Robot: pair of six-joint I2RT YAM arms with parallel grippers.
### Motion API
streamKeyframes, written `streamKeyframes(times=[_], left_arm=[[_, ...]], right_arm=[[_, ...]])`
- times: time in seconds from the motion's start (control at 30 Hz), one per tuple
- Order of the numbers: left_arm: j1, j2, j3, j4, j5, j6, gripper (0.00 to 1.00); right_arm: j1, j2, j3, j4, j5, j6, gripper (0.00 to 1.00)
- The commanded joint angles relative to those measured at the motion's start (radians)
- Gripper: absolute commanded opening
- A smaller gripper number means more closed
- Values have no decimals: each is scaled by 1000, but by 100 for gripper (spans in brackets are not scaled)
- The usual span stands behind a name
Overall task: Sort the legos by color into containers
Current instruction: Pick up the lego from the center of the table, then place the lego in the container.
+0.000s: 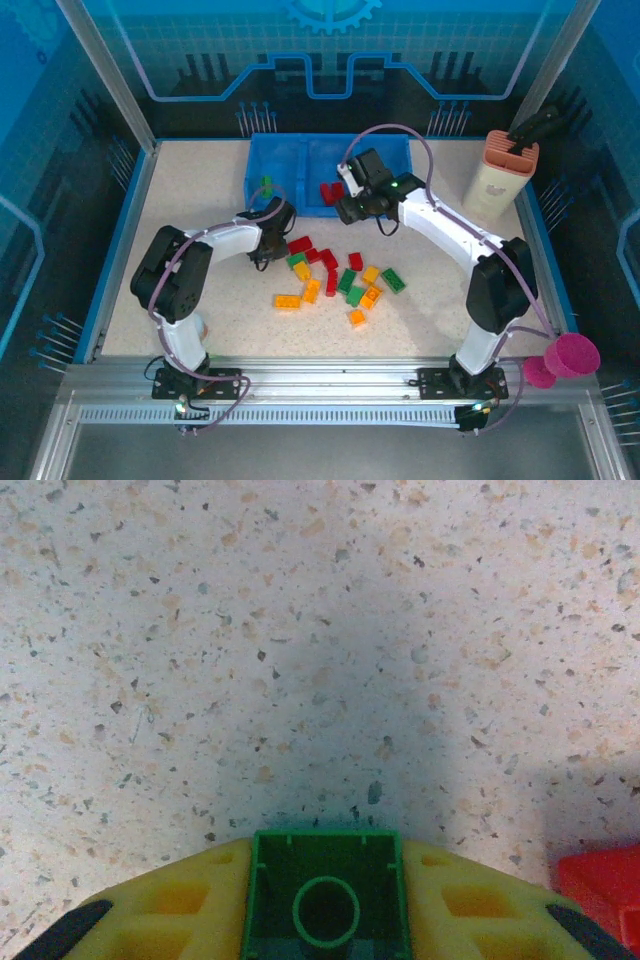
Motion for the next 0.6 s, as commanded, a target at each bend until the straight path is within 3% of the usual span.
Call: streamKeyframes(times=[0.0, 0.2, 0.4, 0.57], left_arm=[[30, -62, 14, -78, 16, 30, 23], [81, -114, 171, -106, 1, 112, 21], [110, -56, 359, -88, -21, 179, 21], [140, 68, 504, -72, -33, 209, 21]], right_arm=[[-13, -111, -61, -62, -12, 31, 59], [0, -298, -289, -81, -77, 116, 62], [35, -446, -502, -64, -132, 243, 65], [77, -524, -596, -69, -122, 538, 63]])
